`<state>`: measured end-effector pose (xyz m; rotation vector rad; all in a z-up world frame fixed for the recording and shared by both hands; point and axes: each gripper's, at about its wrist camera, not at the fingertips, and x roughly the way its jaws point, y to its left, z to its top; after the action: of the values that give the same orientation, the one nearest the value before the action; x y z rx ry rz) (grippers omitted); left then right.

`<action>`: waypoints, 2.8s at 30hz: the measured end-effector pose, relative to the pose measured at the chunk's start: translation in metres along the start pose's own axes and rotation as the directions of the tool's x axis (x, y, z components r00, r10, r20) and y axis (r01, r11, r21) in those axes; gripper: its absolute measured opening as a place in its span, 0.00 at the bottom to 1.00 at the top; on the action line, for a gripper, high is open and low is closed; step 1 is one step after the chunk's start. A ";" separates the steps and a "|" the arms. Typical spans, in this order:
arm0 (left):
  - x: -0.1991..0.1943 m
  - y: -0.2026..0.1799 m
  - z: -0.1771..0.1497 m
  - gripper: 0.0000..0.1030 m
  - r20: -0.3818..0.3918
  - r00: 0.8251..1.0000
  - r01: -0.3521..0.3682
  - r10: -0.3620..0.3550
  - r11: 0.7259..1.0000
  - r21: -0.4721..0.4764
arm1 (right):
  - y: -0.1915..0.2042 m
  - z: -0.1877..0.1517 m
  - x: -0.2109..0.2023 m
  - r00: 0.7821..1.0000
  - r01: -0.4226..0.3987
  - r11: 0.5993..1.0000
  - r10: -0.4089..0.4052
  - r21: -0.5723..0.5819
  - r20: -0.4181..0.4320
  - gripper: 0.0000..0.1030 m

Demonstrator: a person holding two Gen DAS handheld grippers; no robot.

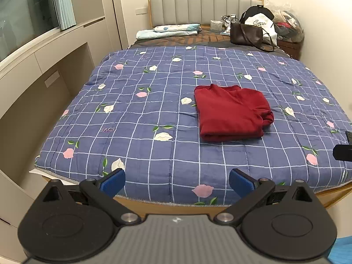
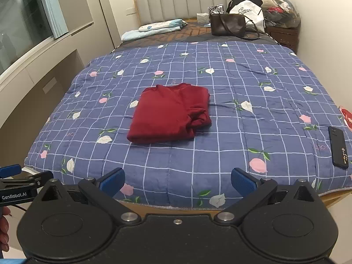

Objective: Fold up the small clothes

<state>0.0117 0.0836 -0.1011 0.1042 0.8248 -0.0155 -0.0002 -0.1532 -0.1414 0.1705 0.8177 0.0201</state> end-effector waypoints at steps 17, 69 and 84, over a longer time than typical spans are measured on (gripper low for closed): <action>-0.002 -0.003 0.000 0.99 -0.006 1.000 -0.006 0.006 1.000 -0.003 | -0.002 -0.001 -0.003 1.000 -0.001 1.000 0.001 -0.005 0.000 0.99; 0.007 -0.001 0.003 1.00 -0.030 0.999 -0.026 0.026 1.000 0.001 | -0.006 0.005 0.003 1.000 0.001 1.000 -0.001 0.000 -0.005 0.99; 0.015 0.003 0.004 1.00 -0.053 0.998 -0.028 0.028 1.000 -0.003 | -0.005 0.006 0.004 1.000 0.002 1.000 -0.002 0.000 -0.006 0.99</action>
<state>0.0251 0.0869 -0.1088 0.1129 0.8760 0.0157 0.0065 -0.1584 -0.1414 0.1700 0.8242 0.0186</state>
